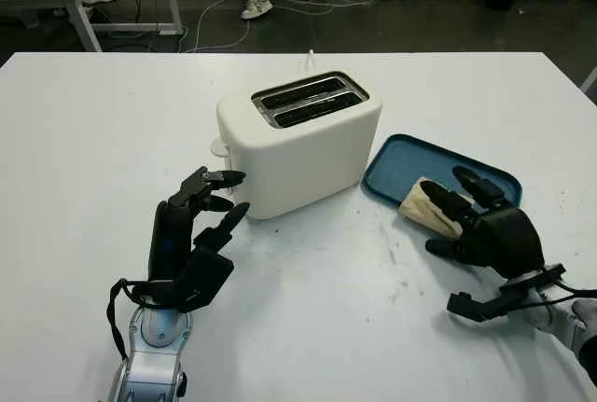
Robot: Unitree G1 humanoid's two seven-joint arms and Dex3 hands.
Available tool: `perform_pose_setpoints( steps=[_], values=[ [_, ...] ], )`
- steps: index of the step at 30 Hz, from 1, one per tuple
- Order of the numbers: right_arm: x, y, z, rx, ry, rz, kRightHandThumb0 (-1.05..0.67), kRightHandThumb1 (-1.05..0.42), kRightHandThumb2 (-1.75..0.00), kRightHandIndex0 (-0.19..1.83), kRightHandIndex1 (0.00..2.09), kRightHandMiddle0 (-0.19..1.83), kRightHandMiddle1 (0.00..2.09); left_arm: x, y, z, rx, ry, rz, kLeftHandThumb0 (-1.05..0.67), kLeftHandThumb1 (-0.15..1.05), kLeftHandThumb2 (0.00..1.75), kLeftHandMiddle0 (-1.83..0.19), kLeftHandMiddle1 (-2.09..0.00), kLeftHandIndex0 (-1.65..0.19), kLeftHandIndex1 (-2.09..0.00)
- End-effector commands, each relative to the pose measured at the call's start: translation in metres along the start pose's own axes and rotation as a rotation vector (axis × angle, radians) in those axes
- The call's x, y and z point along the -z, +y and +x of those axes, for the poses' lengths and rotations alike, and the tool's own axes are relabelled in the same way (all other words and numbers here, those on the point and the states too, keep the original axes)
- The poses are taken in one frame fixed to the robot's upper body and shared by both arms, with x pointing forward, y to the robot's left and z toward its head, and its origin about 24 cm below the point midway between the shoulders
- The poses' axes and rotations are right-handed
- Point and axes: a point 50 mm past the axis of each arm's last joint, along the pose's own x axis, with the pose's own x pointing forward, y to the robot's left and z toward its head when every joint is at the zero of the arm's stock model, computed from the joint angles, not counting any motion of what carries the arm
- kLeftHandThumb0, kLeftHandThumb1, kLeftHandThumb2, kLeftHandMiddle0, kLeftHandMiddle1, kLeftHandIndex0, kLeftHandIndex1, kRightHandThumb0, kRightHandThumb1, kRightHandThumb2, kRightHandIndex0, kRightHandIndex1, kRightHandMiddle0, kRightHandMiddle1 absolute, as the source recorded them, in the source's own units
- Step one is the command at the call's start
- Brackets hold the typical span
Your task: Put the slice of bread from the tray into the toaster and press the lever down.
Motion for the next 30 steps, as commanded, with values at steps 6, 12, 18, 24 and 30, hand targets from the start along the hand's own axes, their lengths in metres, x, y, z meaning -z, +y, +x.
perform_pose_setpoints(
  steps=[6, 12, 18, 24, 30],
  values=[
    [-0.005, 0.01, -0.005, -0.083, -0.022, -0.034, -0.72, -0.8, 0.0, 0.24, 0.02, 0.4, 0.01, -0.003, 0.002, 0.0, -0.005, -0.034, 0.009, -0.38, 0.92, 0.18, -0.51, -1.2, -0.57, -0.74],
    [-0.005, 0.005, -0.003, -0.064, -0.035, -0.065, -0.69, -0.81, 0.0, 0.27, 0.03, 0.41, 0.01, -0.002, 0.003, -0.001, -0.011, -0.04, 0.013, -0.37, 0.92, 0.17, -0.52, -1.2, -0.57, -0.74],
    [-0.007, 0.0, -0.002, 0.02, -0.012, -0.128, -0.56, -0.83, -0.01, 0.62, 0.18, 0.59, 0.08, -0.002, 0.003, -0.001, -0.014, -0.045, 0.023, -0.36, 0.92, 0.17, -0.53, -1.2, -0.57, -0.74],
    [-0.012, -0.007, -0.001, 0.081, 0.01, -0.192, -0.55, -0.92, -0.15, 0.81, 1.72, 0.75, 1.3, -0.002, 0.004, -0.002, -0.02, -0.043, 0.02, -0.38, 0.92, 0.17, -0.54, -1.18, -0.58, -0.73],
    [-0.015, -0.012, 0.0, 0.066, 0.009, -0.242, -0.59, -0.92, -0.26, 0.85, 1.74, 0.74, 1.43, -0.002, 0.004, -0.002, -0.018, -0.044, 0.013, -0.38, 0.92, 0.17, -0.55, -1.19, -0.58, -0.73]
  ],
)
